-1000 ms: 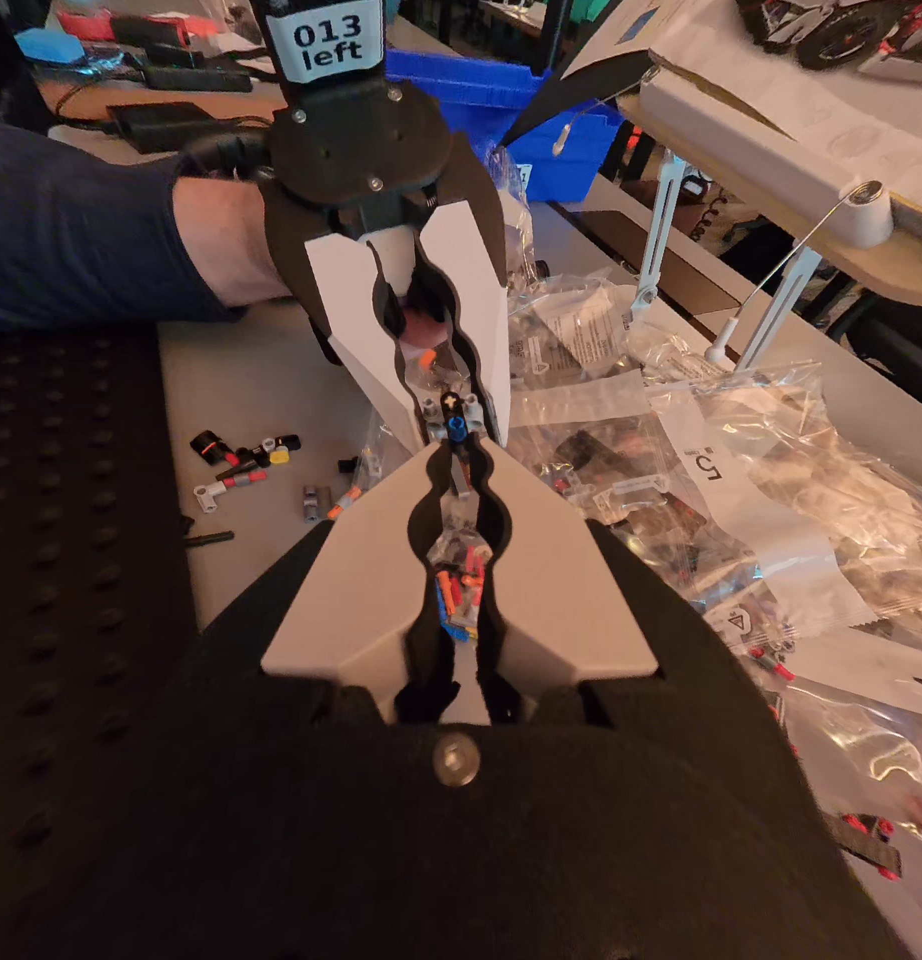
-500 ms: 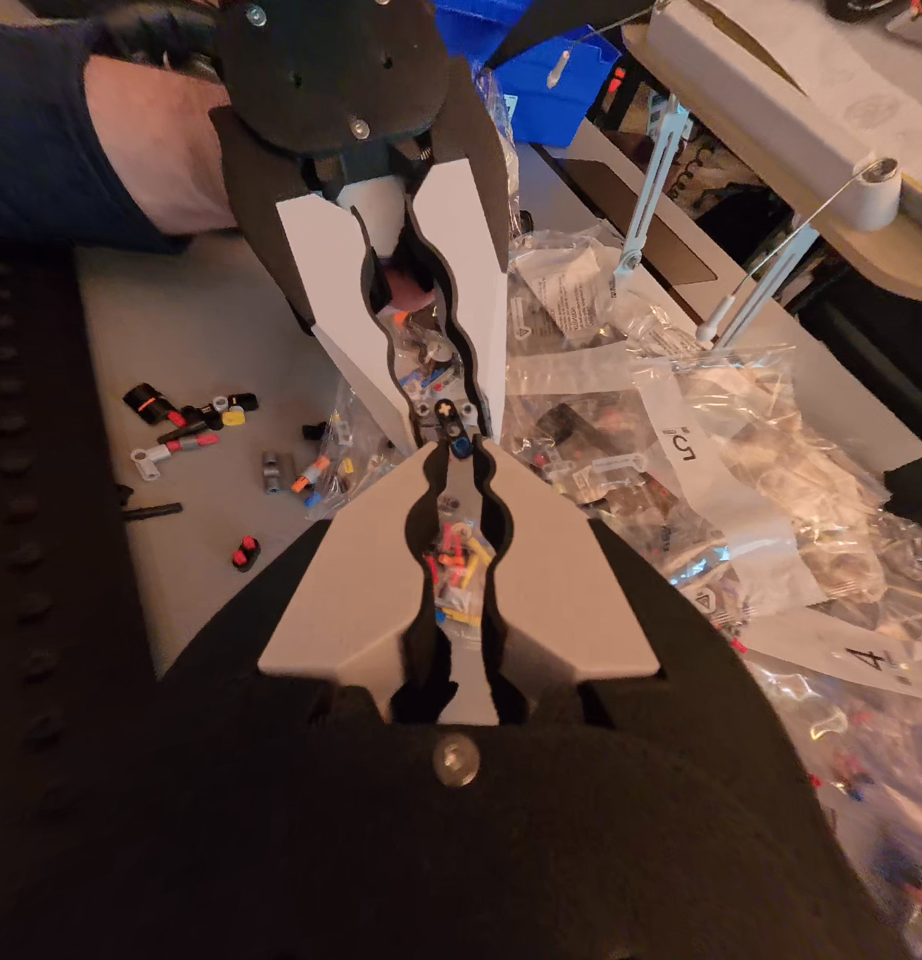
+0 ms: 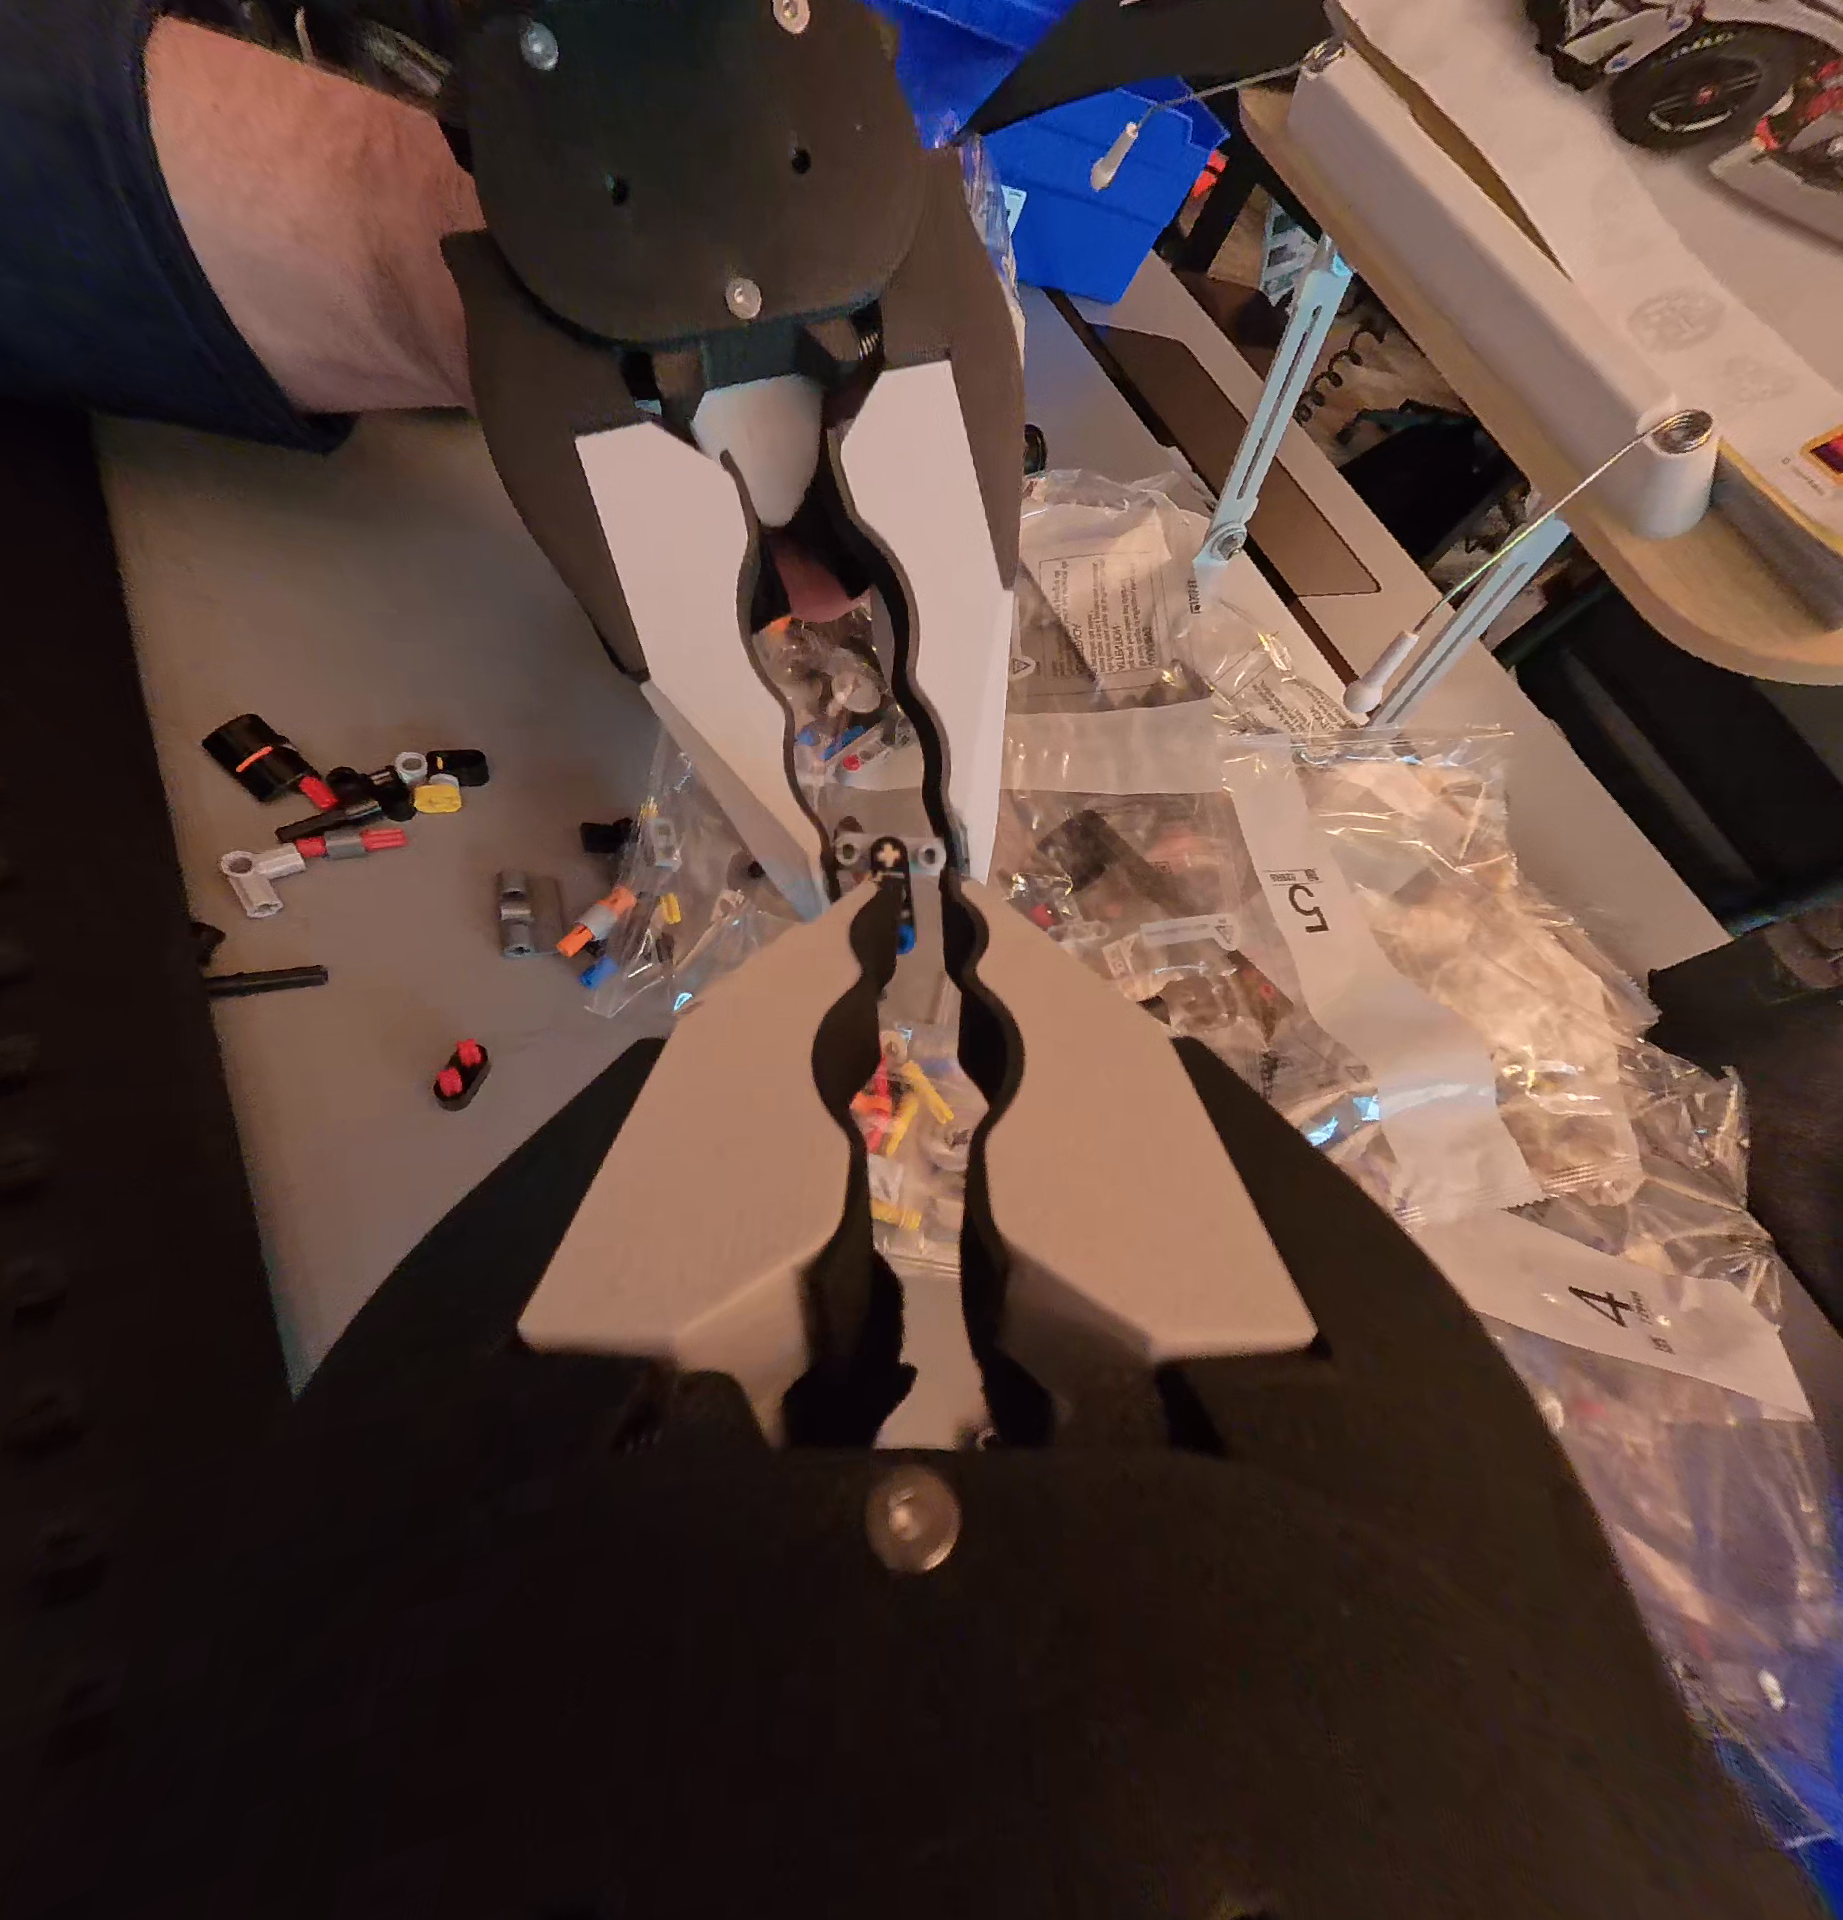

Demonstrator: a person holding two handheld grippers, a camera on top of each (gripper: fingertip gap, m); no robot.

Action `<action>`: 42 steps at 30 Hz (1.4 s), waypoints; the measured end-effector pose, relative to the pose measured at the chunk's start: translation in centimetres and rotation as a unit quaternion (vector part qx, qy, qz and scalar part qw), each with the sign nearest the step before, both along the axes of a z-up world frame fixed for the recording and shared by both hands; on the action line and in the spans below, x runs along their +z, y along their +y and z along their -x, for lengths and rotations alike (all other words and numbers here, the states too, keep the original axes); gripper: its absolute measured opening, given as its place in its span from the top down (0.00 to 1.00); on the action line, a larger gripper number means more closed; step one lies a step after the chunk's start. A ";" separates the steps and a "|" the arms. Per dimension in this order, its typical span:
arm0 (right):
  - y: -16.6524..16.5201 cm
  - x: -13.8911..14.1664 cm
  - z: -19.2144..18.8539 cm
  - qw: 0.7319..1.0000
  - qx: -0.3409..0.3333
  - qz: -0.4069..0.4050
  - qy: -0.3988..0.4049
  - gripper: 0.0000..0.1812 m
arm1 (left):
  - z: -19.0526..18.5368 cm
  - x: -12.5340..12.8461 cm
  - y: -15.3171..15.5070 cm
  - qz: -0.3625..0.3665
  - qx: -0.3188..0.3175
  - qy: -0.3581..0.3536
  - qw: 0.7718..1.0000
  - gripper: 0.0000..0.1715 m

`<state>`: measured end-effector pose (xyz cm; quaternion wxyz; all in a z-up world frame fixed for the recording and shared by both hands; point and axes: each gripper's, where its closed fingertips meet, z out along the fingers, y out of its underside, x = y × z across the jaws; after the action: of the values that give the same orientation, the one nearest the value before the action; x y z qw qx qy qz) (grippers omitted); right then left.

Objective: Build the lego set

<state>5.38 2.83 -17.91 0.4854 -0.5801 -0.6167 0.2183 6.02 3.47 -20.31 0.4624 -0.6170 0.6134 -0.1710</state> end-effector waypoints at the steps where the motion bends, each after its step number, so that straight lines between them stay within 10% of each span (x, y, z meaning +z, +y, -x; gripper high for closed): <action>1: -0.1 0.0 0.1 1.000 0.003 0.005 0.002 0.97 | 0.0 -0.1 0.0 -0.001 0.000 0.004 1.000 0.86; 42: -0.3 -0.7 0.6 1.000 -0.004 0.018 -0.011 0.98 | 0.2 -0.3 0.3 -0.047 0.001 0.045 0.998 0.86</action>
<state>4.78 2.49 -18.66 0.4685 -0.5938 -0.6156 0.2212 5.84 3.77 -20.62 0.4631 -0.6023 0.6403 -0.1128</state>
